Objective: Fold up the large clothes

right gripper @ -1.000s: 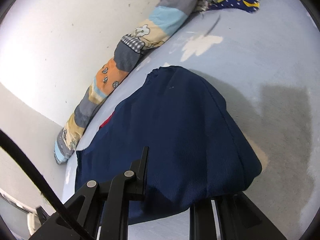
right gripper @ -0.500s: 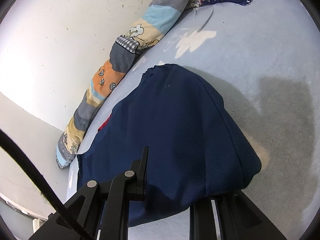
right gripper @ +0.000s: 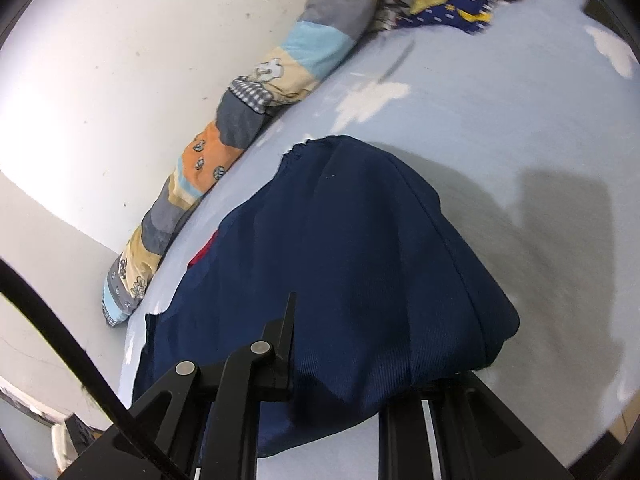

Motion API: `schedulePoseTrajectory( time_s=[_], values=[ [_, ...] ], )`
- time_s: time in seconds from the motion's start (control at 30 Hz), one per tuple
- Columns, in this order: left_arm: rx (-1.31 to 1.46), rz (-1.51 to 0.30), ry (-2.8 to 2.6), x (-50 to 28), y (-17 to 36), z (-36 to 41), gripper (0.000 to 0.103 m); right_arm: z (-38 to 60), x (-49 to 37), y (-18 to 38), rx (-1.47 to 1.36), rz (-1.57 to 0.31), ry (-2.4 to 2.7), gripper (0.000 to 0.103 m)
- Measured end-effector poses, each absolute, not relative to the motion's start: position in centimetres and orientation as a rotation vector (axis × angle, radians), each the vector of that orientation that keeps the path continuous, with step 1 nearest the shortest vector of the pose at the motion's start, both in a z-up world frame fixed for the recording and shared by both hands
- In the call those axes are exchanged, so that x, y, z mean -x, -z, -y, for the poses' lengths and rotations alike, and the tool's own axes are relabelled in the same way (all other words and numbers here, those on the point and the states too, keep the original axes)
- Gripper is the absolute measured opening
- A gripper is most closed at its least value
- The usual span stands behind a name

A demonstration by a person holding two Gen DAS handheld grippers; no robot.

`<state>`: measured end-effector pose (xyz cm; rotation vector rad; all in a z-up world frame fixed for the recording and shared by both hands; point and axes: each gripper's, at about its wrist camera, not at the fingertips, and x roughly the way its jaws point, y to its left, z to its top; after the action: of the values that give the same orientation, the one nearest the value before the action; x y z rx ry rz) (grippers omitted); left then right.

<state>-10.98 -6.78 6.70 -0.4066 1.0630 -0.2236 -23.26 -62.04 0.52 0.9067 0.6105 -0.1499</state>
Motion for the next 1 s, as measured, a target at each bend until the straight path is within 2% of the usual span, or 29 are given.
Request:
schedulePoseTrajectory(
  time_s=[0.07,0.1,0.13,0.17,0.2,0.23,0.27,0.4,0.5,0.7,0.77,0.87,1.0],
  values=[
    [0.371,-1.053,0.145,12.2,-7.0,6.7,0.028,62.8,24.0,0.3,-0.957,-0.617,0.137,0.018],
    [0.352,-1.014,0.109,12.7,-7.5,6.6,0.029,63.0,24.0,0.8,-0.979,-0.625,0.127,0.018],
    [0.323,-0.961,0.072,13.2,-8.4,6.7,0.034,63.3,23.9,1.3,-0.995,-0.640,0.124,0.018],
    [0.294,-0.925,0.048,13.6,-9.1,6.7,0.046,63.4,23.9,1.6,-1.008,-0.640,0.123,0.019],
    [0.266,-0.887,0.041,14.0,-9.7,7.0,0.051,63.5,23.8,2.0,-1.023,-0.640,0.121,0.022],
    [0.249,-0.841,0.065,14.4,-10.7,7.8,0.062,63.6,23.7,2.1,-1.021,-0.648,0.122,0.023],
    [0.250,-0.815,0.104,14.6,-11.2,8.4,0.066,63.6,23.5,2.3,-1.014,-0.656,0.129,0.024],
    [0.172,-0.770,0.291,15.6,-11.9,13.7,0.066,63.6,23.4,2.8,-1.024,-0.663,0.144,0.030],
    [0.013,-0.744,0.386,16.6,-10.8,19.3,0.066,63.7,23.5,3.4,-1.039,-0.665,0.148,0.032],
    [-0.199,-0.647,0.484,18.2,-7.2,28.1,0.066,63.6,23.5,4.1,-1.061,-0.678,0.157,0.039],
    [-0.302,-0.658,0.428,18.3,-4.5,29.6,0.067,63.6,23.6,4.4,-1.078,-0.677,0.157,0.040],
    [-0.221,-0.635,0.415,17.9,-2.4,29.0,0.067,63.6,23.7,4.5,-1.095,-0.684,0.153,0.040],
    [-0.125,-0.580,0.437,18.3,-3.8,28.3,0.066,63.6,23.6,4.5,-1.097,-0.689,0.153,0.043]
  ],
)
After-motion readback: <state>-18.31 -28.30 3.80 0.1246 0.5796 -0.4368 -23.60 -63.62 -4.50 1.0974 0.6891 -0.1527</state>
